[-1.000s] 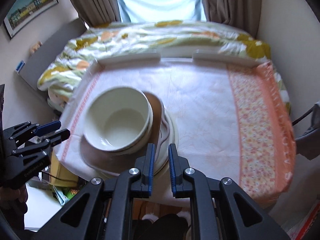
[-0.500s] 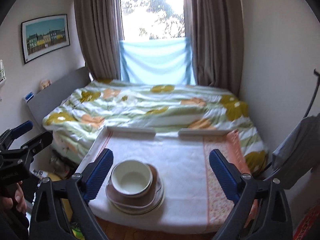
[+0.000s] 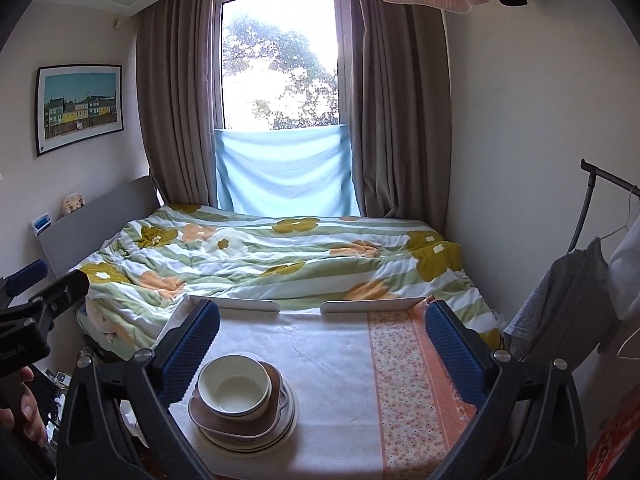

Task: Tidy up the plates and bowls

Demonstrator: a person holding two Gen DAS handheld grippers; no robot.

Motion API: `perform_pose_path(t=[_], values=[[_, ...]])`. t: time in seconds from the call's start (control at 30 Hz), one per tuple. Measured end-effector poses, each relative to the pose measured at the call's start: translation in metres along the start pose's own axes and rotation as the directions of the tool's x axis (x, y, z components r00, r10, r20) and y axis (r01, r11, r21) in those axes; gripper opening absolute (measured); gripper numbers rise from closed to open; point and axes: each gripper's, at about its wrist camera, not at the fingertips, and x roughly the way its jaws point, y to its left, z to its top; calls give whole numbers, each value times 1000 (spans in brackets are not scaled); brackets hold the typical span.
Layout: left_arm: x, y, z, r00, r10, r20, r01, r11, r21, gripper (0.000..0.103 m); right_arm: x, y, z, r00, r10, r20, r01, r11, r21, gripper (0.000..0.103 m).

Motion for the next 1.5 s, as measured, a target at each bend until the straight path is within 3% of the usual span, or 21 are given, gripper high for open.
perform_pose_path(t=[0.53,1.5], values=[[-9,-8,-5,1000,-17,3,17,1000,0,103,-23,-1,2,999,-20,36,20,1000,-7,102],[-10,-9,-2,999,25,22,-25,1000,15,103,-19,-1,5,999,-15,41,15,1000,-2,102]])
